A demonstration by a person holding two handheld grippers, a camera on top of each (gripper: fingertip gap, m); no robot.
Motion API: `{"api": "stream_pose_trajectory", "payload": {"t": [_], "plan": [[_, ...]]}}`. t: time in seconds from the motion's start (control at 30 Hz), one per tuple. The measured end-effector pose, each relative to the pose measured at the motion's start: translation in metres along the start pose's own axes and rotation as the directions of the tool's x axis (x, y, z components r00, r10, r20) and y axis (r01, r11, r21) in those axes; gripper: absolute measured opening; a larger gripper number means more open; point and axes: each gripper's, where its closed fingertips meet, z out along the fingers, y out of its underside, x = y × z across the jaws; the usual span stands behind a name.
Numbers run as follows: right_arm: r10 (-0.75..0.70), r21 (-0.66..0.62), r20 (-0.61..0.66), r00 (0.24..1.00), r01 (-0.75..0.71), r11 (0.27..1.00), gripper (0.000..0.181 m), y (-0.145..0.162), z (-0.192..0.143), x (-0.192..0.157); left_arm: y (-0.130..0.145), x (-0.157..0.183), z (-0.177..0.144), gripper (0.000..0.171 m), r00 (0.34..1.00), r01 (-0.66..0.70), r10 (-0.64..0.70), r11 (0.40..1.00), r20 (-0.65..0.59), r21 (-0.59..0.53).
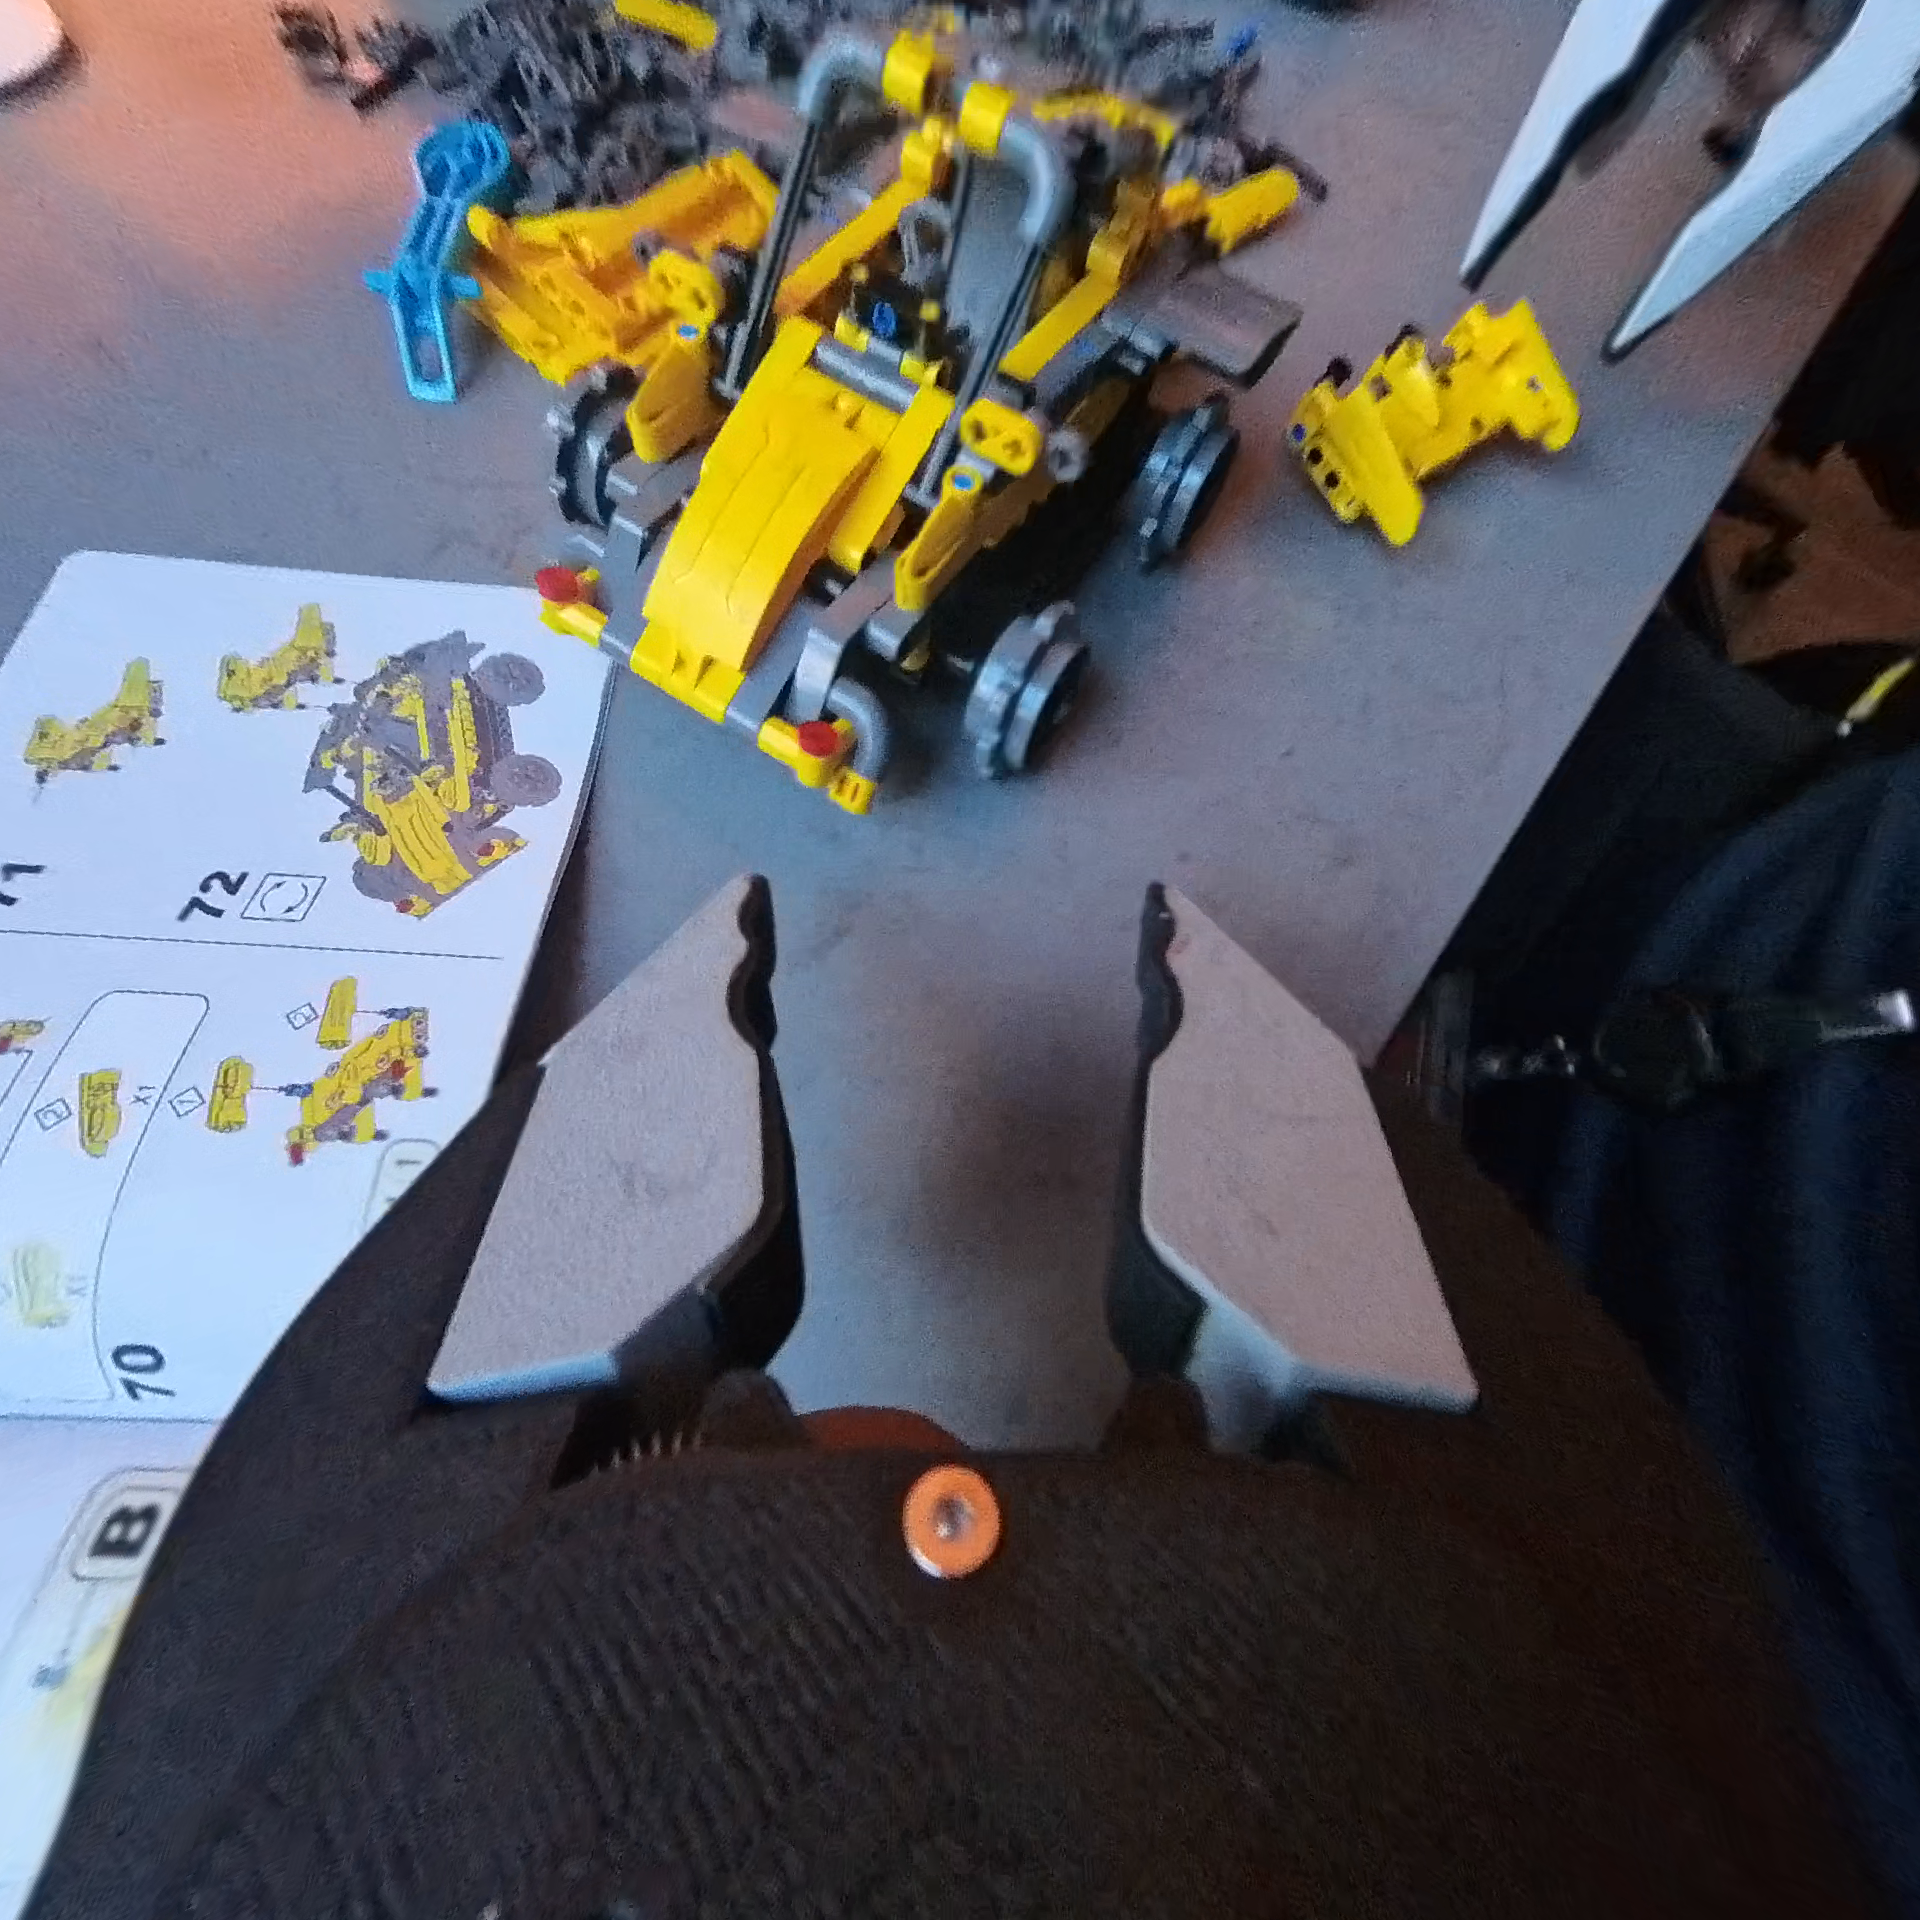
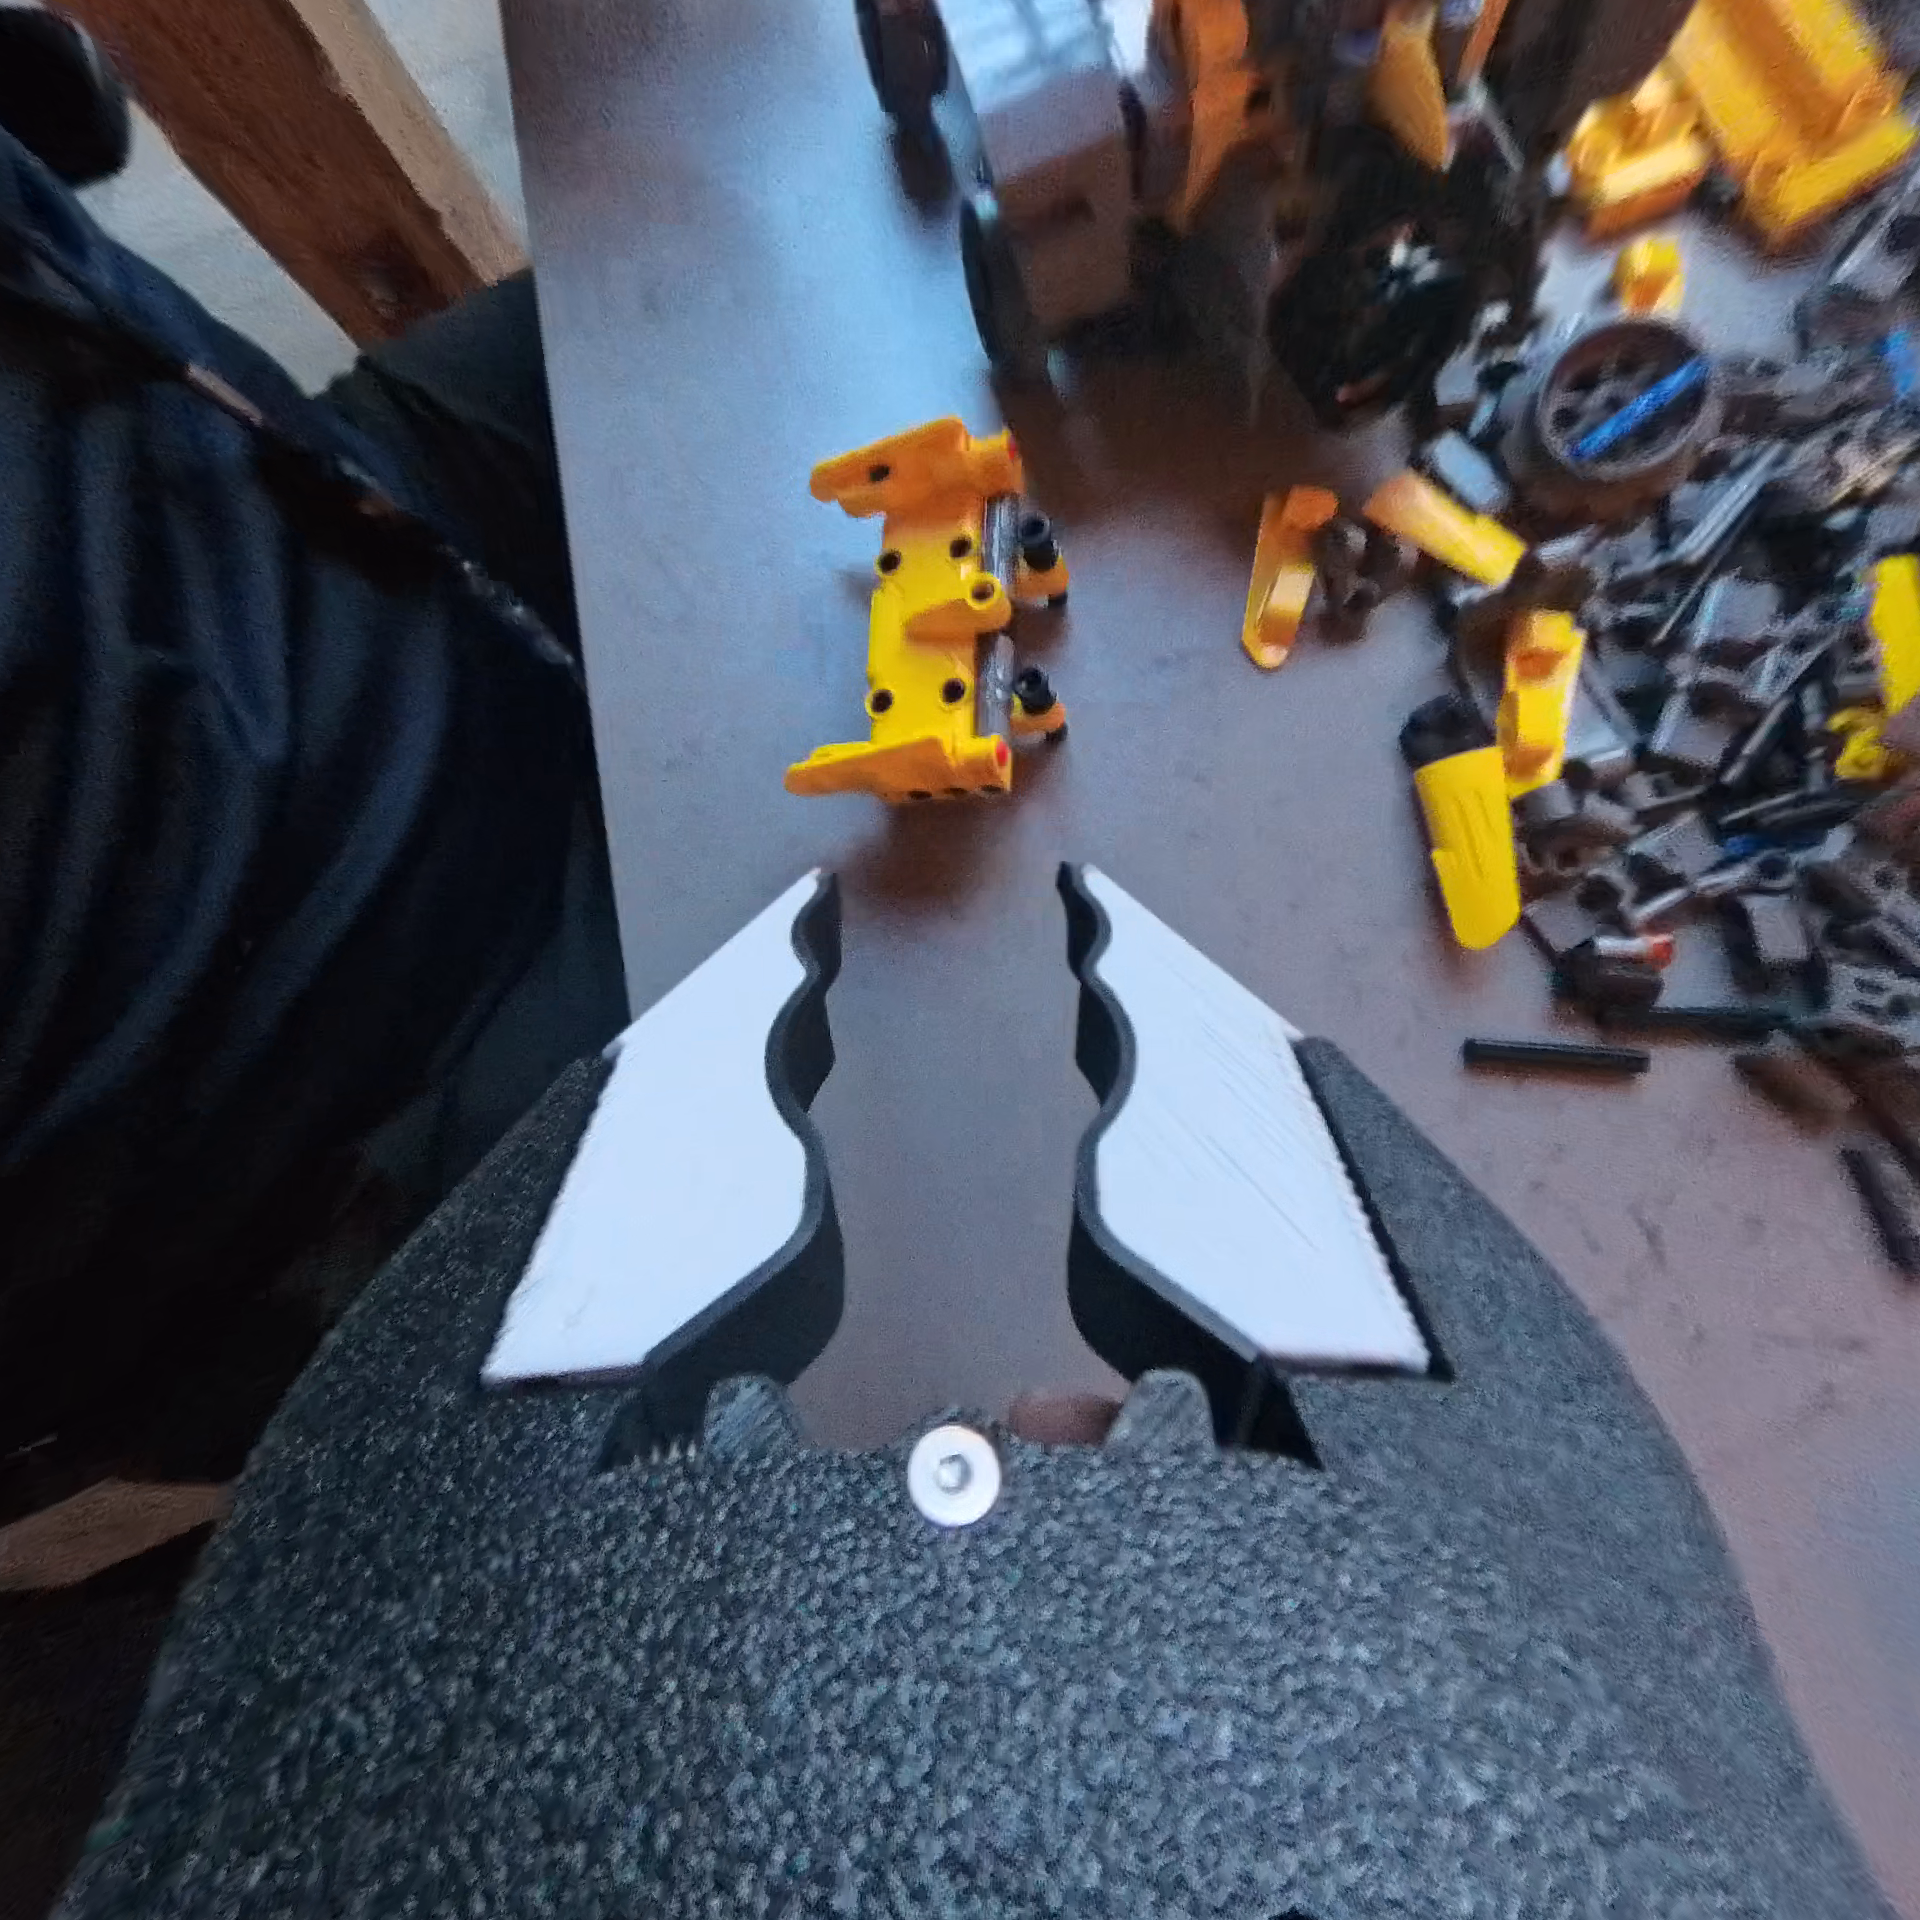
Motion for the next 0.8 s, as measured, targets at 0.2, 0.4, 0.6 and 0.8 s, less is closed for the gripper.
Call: {"api": "stream_pose_trajectory", "payload": {"t": [0.2,0.4,0.6,0.8], "plan": [[0.014,-0.065,0.019,1.000,-0.012,0.998,0.040,0.002,0.024,-0.015,0.020,-0.021,0.012,0.068,0.999,-0.045,0.043,0.992,-0.021,-0.115],[-0.046,0.050,0.157,0.986,0.039,0.998,0.031,-0.024,0.038,-0.070,0.017,-0.022,0.010,0.066,0.999,0.004,-0.009,0.996,-0.053,-0.094],[-0.181,0.076,0.058,0.982,0.176,0.981,0.026,-0.038,0.023,-0.052,0.018,-0.024,0.011,0.062,1.000,-0.016,0.014,0.995,-0.020,-0.100],[-0.223,0.083,0.018,0.975,0.221,0.972,0.048,-0.063,0.023,-0.041,0.017,-0.028,0.011,0.056,1.000,0.009,-0.008,0.995,0.011,-0.096]]}}
